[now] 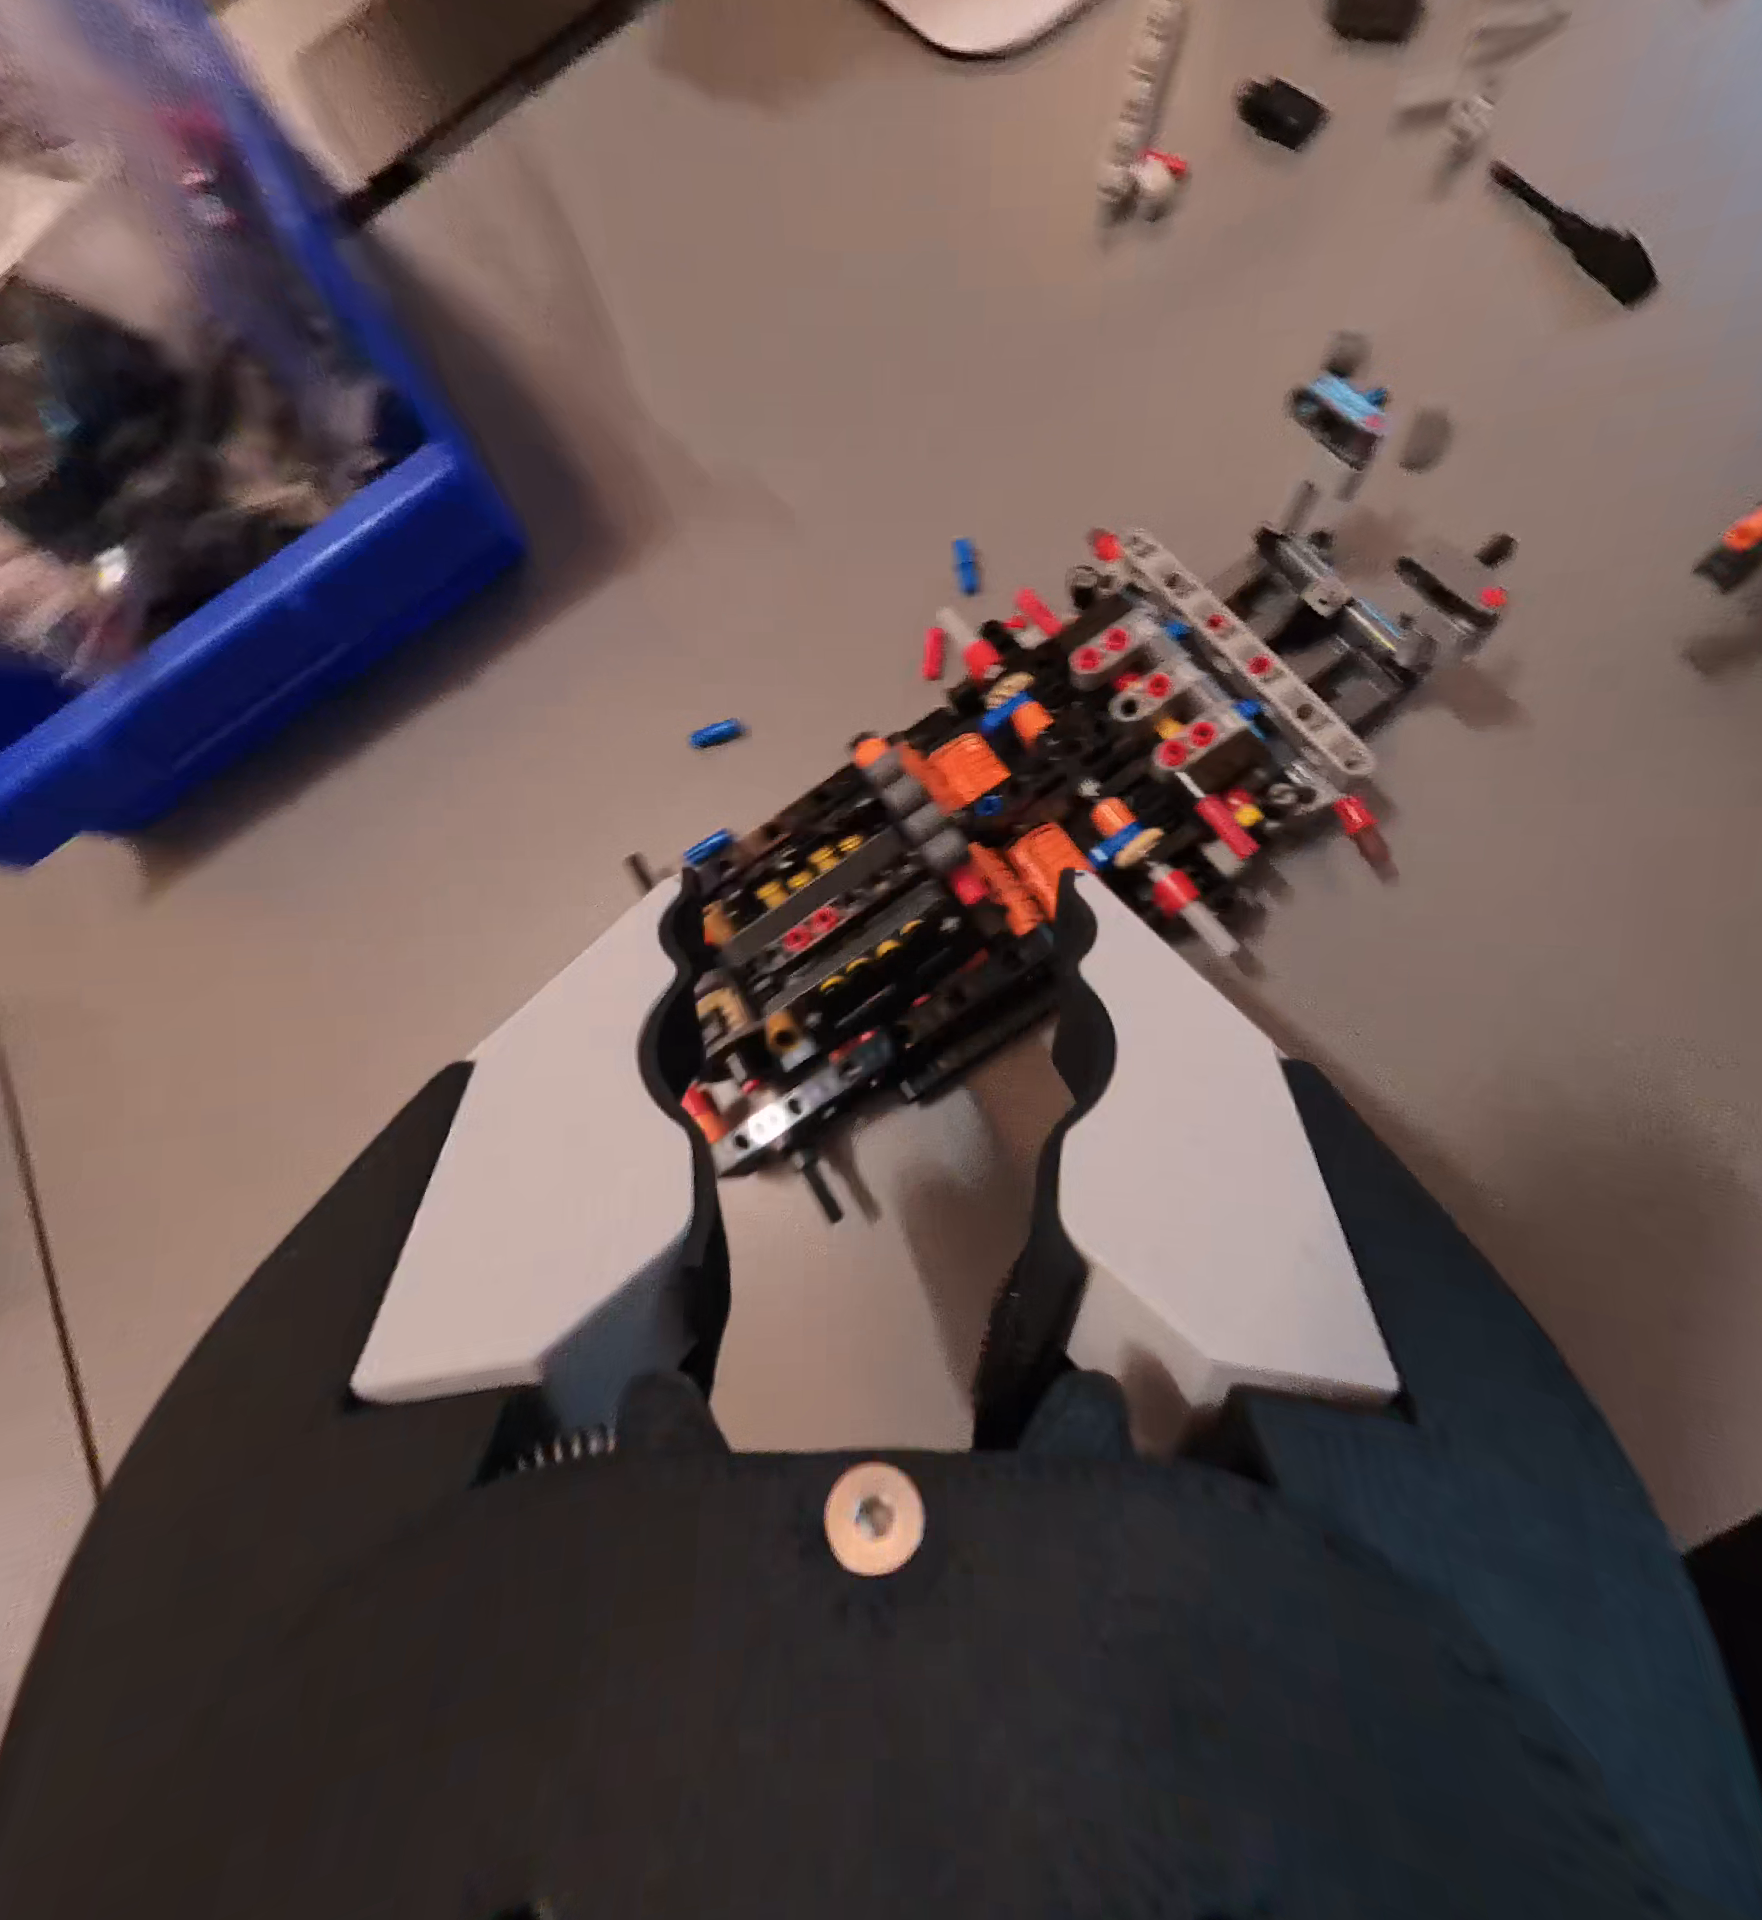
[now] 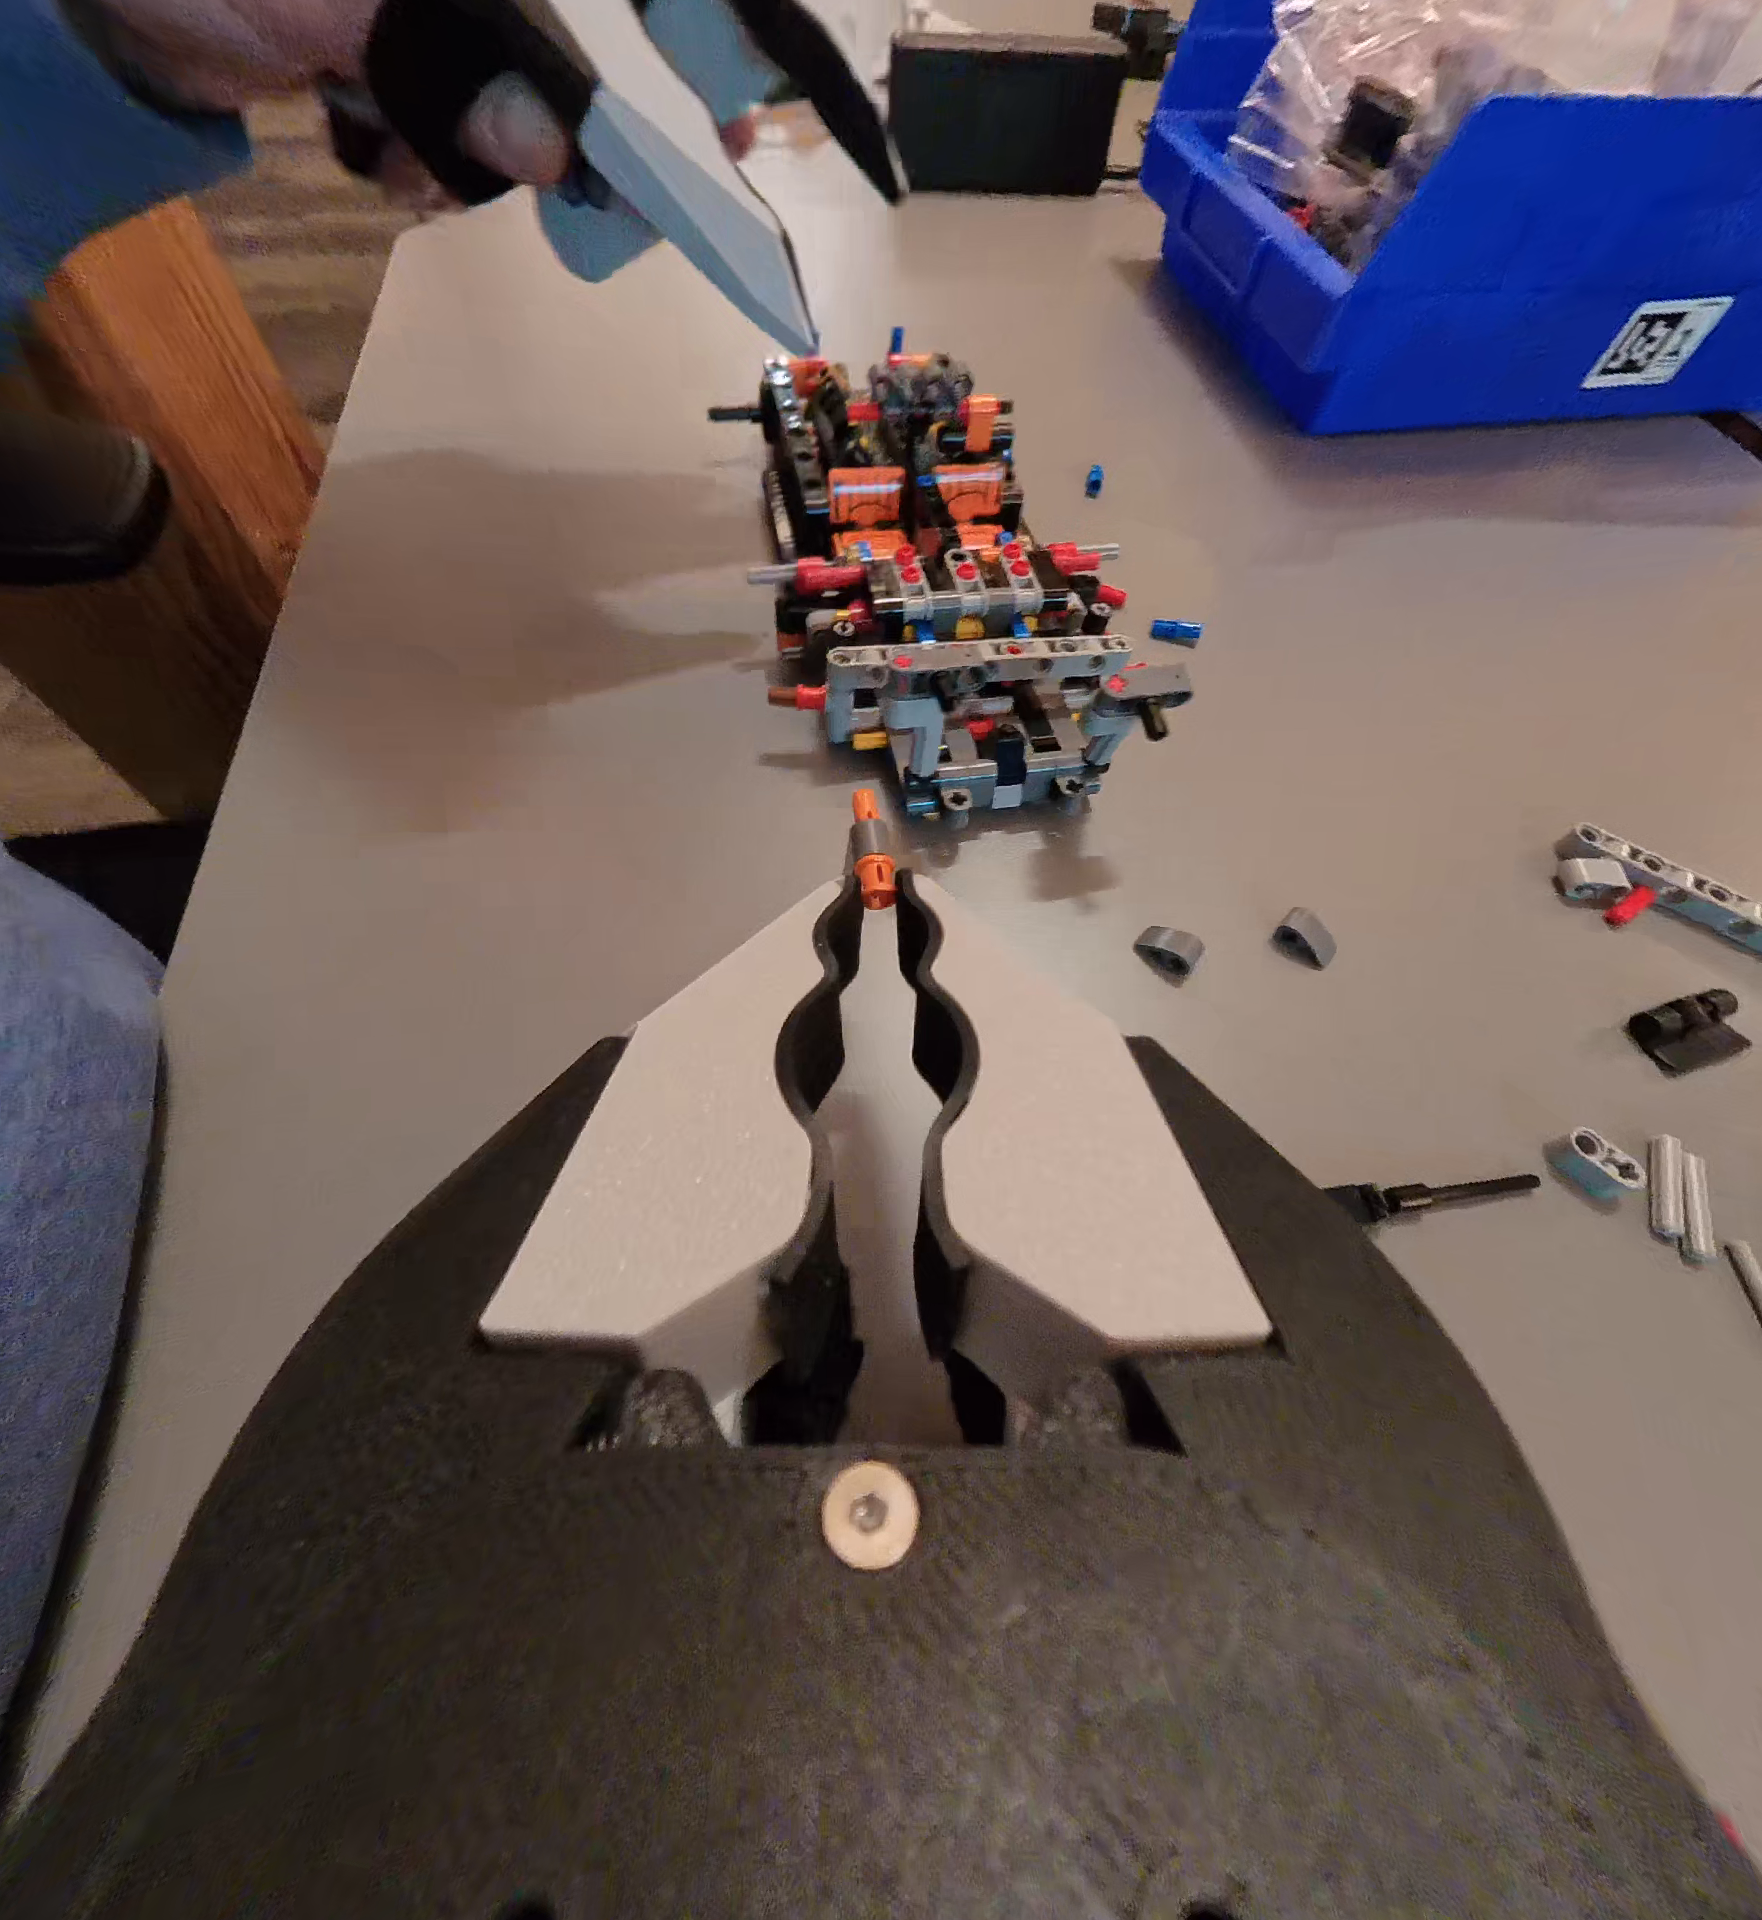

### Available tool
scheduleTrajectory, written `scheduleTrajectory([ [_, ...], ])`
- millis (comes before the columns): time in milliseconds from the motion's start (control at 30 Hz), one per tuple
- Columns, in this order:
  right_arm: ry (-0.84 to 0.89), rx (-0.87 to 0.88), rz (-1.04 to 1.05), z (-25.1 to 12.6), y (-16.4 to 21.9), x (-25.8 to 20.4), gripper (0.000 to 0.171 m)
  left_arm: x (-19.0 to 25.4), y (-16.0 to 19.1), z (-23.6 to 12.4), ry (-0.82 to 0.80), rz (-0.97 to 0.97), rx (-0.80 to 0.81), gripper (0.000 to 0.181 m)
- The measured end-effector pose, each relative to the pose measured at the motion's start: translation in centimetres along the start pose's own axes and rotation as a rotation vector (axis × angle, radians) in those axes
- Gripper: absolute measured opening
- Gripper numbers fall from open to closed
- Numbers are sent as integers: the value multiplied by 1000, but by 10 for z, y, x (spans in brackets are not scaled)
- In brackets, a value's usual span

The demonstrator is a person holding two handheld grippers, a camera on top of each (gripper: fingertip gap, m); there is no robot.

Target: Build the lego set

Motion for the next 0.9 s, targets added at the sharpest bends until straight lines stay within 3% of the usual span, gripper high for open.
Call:
scheduleTrajectory([
  [167,51,8,118,2,-7,21,4,-16,23,-26,-99,-204,78,67],
  [433,158,-4,139,20,-41,50,4,-19,54,-18,-76,-407,69,67],
  [700,179,-58,127,65,-53,67,4,-15,61,5,-22,-456,79,65],
  [900,129,-90,107,79,-53,61,4,-25,56,10,0,-451,98,62],
])
Point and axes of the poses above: each gripper's, where its closed fingertips meet, z out along the fingers, y out of its underside, x = y × z across the jaws, the point moved 7 cm from there along -z, back along the fingers, and after that the axes turned 11 degrees about y, right-handed, at the moved point
